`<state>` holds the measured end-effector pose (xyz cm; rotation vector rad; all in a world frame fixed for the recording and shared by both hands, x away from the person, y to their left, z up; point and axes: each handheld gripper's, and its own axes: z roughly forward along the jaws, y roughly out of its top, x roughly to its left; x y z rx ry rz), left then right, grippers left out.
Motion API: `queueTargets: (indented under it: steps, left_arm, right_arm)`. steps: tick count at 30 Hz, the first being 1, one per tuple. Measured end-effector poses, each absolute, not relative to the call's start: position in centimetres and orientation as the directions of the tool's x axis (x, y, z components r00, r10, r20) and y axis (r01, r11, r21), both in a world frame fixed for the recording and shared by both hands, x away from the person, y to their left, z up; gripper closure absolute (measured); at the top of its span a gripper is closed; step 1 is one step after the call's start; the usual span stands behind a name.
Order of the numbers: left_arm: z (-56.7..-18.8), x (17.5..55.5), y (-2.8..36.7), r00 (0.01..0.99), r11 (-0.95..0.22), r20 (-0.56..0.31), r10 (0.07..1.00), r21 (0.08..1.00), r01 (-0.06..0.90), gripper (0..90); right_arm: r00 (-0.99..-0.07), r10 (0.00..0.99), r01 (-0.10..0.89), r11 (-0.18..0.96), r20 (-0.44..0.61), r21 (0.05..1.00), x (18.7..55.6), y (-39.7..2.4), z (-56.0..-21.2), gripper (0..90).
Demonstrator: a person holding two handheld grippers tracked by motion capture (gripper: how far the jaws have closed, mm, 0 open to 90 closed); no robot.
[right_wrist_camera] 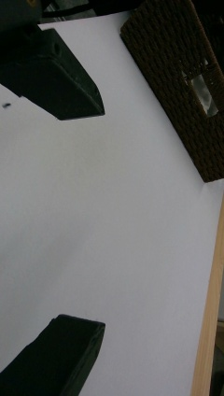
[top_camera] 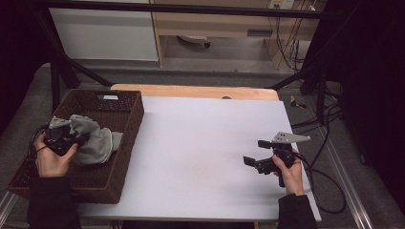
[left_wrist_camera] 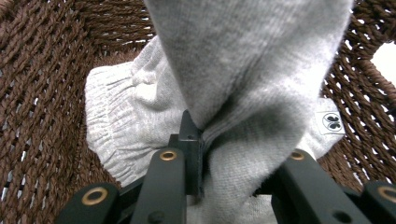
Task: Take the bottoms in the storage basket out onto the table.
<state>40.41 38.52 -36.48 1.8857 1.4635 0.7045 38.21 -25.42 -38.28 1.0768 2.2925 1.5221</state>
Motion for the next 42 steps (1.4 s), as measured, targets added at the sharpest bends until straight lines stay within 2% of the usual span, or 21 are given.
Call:
queueTargets:
  steps: [25,42]
  left_arm:
    - [-34.3,38.6,38.6,0.280,-0.150,-0.036,0.959,0.776,0.612,74.8]
    - [-32.6,37.4,38.0,0.313,-0.160,-0.049,0.949,0.779,0.606,74.9]
  right_arm:
    - [-0.720,0.656,0.466,0.213,0.227,0.859,38.2,-25.3,-38.4,0.7]
    - [-0.719,0.657,0.467,0.213,0.228,0.858,38.3,-25.3,-38.4,0.7]
